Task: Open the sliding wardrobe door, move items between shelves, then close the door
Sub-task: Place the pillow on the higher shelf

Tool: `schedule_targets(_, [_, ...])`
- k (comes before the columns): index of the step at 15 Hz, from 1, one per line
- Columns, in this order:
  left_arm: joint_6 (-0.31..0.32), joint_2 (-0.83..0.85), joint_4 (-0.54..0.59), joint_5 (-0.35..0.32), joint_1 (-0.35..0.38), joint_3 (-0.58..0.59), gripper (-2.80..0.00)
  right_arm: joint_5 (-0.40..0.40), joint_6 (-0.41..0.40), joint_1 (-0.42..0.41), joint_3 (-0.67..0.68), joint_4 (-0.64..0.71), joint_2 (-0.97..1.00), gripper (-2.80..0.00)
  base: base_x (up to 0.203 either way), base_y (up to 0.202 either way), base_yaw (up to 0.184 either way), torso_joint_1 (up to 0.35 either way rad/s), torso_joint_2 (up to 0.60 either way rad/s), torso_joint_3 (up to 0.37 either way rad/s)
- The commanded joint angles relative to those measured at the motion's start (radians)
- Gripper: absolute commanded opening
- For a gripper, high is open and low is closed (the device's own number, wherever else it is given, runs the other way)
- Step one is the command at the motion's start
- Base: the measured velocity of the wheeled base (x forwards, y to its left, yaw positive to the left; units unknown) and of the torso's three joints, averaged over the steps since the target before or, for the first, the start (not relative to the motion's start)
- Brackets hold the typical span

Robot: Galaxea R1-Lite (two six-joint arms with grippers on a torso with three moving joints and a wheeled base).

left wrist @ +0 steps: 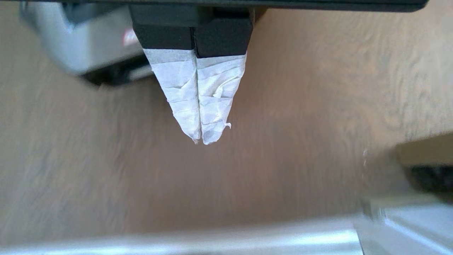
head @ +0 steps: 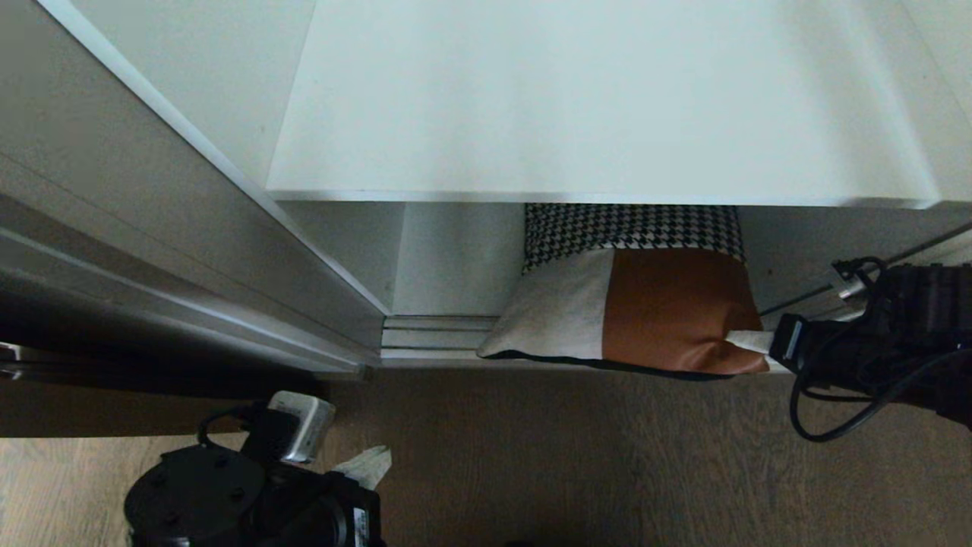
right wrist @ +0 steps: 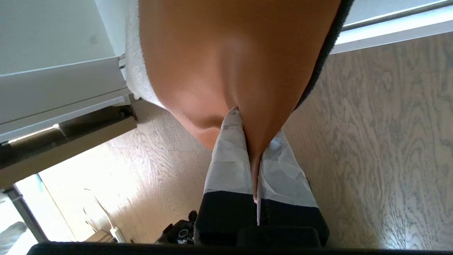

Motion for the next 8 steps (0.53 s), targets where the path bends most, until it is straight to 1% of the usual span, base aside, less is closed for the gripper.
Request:
schedule_targets(1, [-0.003, -0.032, 0.169, -0.017, 0.0, -0.064, -2.8, 0.001, 0.002, 0.004, -0.001, -0.001, -0.015, -2.8, 0.0, 0.0, 0.0, 0.0, 0.0, 0.0])
schedule_targets(3, [-0.019, -0.028, 0.326, -0.044, -0.003, -0.116, -2.8, 0.002, 0.001, 0.004, -0.004, 0.009, -0.031, -2.8, 0.0, 0.0, 0.0, 0.0, 0.0, 0.0])
schedule_targets(4, [-0.05, -0.017, 0.395, -0.065, -0.012, -0.144, -2.8, 0.002, 0.0, 0.004, -0.006, 0.012, -0.042, -2.8, 0.0, 0.0, 0.0, 0.0, 0.0, 0.0])
schedule_targets(5, [-0.135, -0.002, 0.426, -0.119, -0.022, -0.167, -2.8, 0.004, -0.001, 0.004, -0.006, 0.014, -0.05, -2.8, 0.0, 0.0, 0.0, 0.0, 0.0, 0.0])
schedule_targets(6, [-0.206, 0.014, 0.438, -0.186, -0.026, -0.18, -2.8, 0.004, -0.001, 0.004, -0.004, 0.014, -0.056, -2.8, 0.0, 0.0, 0.0, 0.0, 0.0, 0.0])
schedule_targets(7, [-0.244, 0.031, 0.45, -0.25, -0.027, -0.188, -2.8, 0.005, -0.001, 0.003, -0.004, 0.014, -0.059, -2.8, 0.0, 0.0, 0.0, 0.0, 0.0, 0.0])
schedule_targets(8, [-0.269, 0.044, 0.456, -0.317, -0.028, -0.192, -2.8, 0.007, -0.001, 0.003, -0.002, 0.014, -0.063, -2.8, 0.0, 0.0, 0.0, 0.0, 0.0, 0.0])
